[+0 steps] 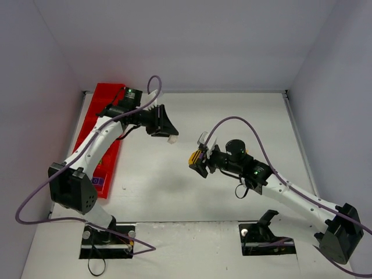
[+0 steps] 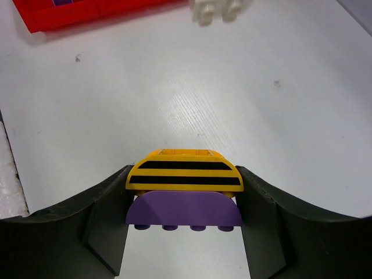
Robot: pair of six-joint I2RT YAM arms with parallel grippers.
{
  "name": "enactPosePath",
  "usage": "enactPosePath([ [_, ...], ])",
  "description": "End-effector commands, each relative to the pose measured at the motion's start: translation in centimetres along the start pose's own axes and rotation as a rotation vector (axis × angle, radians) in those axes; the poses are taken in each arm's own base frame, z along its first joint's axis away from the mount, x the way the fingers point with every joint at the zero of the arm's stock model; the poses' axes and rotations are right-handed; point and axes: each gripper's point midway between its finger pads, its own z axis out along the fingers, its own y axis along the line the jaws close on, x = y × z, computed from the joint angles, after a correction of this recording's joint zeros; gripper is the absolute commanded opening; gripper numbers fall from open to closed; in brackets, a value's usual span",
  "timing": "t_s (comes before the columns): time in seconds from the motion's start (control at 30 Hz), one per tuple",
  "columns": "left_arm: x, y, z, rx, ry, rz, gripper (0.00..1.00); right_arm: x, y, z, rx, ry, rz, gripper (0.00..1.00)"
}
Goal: Sort the legos into containers by color
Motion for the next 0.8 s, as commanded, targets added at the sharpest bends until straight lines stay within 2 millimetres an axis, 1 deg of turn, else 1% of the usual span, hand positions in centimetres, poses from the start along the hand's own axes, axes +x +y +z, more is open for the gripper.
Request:
enactPosePath([
  [0.0,-2.6,-0.2,-1.9,0.007,-0.07,0.05,0.03,-1.8,-1.0,-0.9,0.056,-0.06,-0.017,0.0],
  [0.03,-3.4,0.5,-2.4,-0.006,-0.092,0.037,0.03,-1.9,-1.0,-0.9,0.059,-0.059,-0.014,0.0],
  [0.07,-3.8,1.0,-2.7,-0.019,-0.103,0.033,0.03,-2.0,-1.1,-0.9,0.059,-0.061,-0.012,0.0],
  [0.1,-4.7,1.3,-3.0,-0.034,-0.125,0.052,0.03,-2.0,-1.3,-0.8,0.067,-0.054,-0.007,0.0],
  [0.13,-5.5,2.2,-3.6,-0.062,-0.147,0.04,0.03,-2.0,-1.3,-0.7,0.067,-0.044,-0.004,0.0],
  [0.17,-6.2,2.9,-4.1,-0.088,-0.164,0.037,0.03,-2.5,-1.6,-0.6,0.071,-0.049,-0.01,0.0],
  [0.2,-8.0,3.8,-4.6,-0.137,-0.204,0.057,0.03,-2.4,-1.7,-0.3,0.07,-0.038,-0.007,0.0],
  [0.23,-9.3,5.1,-5.7,-0.183,-0.242,0.044,0.03,-2.5,-1.8,-0.2,0.073,-0.036,-0.008,0.0],
  [0.27,-10.6,6.6,-6.0,-0.226,-0.27,0.034,0.03,-2.7,-2.1,0.2,0.074,-0.032,-0.009,0.0],
  [0.3,-13.0,7.5,-7.3,-0.289,-0.353,0.055,0.03,-2.8,-2.3,0.6,0.078,-0.029,-0.01,0.0],
  [0.33,-14.4,8.5,-8.3,-0.335,-0.401,0.054,0.03,-2.9,-2.5,0.9,0.082,-0.026,-0.008,0.0],
  [0.37,-16.1,10.7,-9.5,-0.399,-0.45,0.036,0.03,-3.0,-2.8,1.7,0.084,-0.012,0.002,0.0],
  [0.4,-18.8,11.8,-11.7,-0.488,-0.556,0.064,0.03,-3.1,-3.0,2.0,0.086,-0.009,0.005,0.0],
  [0.43,-20.2,12.5,-12.7,-0.532,-0.608,0.078,0.03,-3.4,-3.2,2.3,0.088,-0.01,0.008,0.0],
  [0.47,-23.5,15.1,-15.2,-0.638,-0.73,0.11,0.03,-3.7,-3.6,3.2,0.094,-0.006,0.015,0.0],
  [0.5,-24.0,16.1,-15.6,-0.686,-0.749,0.096,0.03,-3.8,-3.6,3.2,0.093,-0.011,0.014,0.0],
  [0.53,-25.0,16.9,-16.2,-0.726,-0.78,0.12,0.04,-3.3,-3.9,3.9,0.093,0.007,0.021,0.0],
  [0.57,-26.7,17.3,-17.5,-0.755,-0.846,0.146,0.04,-3.9,-4.1,4.2,0.093,-0.002,0.021,0.0],
  [0.6,-28.0,19.3,-19.0,-0.819,-0.893,0.132,0.04,-4.0,-4.1,4.6,0.085,-0.001,0.024,0.0],
  [0.67,-29.8,20.8,-20.3,-0.858,-0.936,0.141,0.04,-4.1,-4.2,5.8,0.072,0.008,0.042,0.0],
  [0.7,-30.5,21.5,-20.6,-0.873,-0.945,0.14,0.04,-4.4,-4.1,6.1,0.064,0.006,0.045,0.0],
  [0.73,-31.7,22.6,-20.9,-0.9,-0.965,0.139,0.04,-4.0,-4.0,6.6,0.048,0.016,0.058,0.0],
  [0.77,-32.3,23.3,-21.5,-0.914,-0.983,0.137,0.04,-4.1,-3.9,6.8,0.042,0.015,0.064,0.0],
])
